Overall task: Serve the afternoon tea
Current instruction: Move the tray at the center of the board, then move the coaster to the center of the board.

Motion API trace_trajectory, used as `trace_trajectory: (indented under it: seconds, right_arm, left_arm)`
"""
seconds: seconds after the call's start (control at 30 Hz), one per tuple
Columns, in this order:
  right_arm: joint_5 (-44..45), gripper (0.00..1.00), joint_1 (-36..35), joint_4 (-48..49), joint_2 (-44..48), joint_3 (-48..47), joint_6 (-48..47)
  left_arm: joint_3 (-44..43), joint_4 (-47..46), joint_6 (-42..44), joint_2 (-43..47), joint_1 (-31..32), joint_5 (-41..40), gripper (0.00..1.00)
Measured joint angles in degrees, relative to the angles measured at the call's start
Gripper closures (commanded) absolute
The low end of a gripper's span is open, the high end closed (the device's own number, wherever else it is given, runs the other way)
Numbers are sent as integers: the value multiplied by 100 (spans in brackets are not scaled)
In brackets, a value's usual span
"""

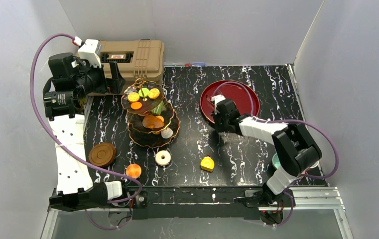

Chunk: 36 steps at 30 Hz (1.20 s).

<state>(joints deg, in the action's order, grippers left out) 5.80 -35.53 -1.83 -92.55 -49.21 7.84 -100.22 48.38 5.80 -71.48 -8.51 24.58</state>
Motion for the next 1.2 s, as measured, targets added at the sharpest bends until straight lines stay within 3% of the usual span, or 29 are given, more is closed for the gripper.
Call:
trace_trajectory:
  seconds: [0.2, 0.3, 0.4, 0.47, 0.53, 0.57, 0.67, 0.87, 1.07, 1.2]
  right_arm:
    - [70, 82, 409, -48, -367, -518, -232]
    - [116, 76, 400, -127, -376, -774, -256]
    - [203, 65, 254, -195, -291, -1008, -251]
    - [372, 47, -39, -348, -79, -1106, -245]
    - [531, 5, -468, -490, 223, -1154, -188]
    - [566, 2, -715, -531, 435, -1154, -111]
    - [444, 2, -1209, -496, 1187, -994, 170]
    - [190, 2, -1058, -208, 2621, -92, 1032]
    - [396, 2, -1843, -345, 2496, -4, 1403]
    - [649, 2, -2487, -588, 2177, -7, 1405]
  left_arm:
    - [0, 13, 52, 0, 0, 9, 1]
    - [0, 22, 63, 0, 0, 11, 1]
    - [0, 70, 107, 0, 0, 11, 1]
    - [-2, 142, 166, 0, 0, 11, 1]
    - [-13, 247, 243, -2, -17, 13, 1]
    - [-37, 339, 302, -13, -44, 17, 1]
    - [-133, 625, 560, -76, -299, 76, 1]
    - [37, 1217, 1620, -337, -1648, 330, 3]
    - [800, 1755, 2929, -490, -2319, 74, 11]
    - [1683, 1593, 3700, -435, -2542, -529, 17]
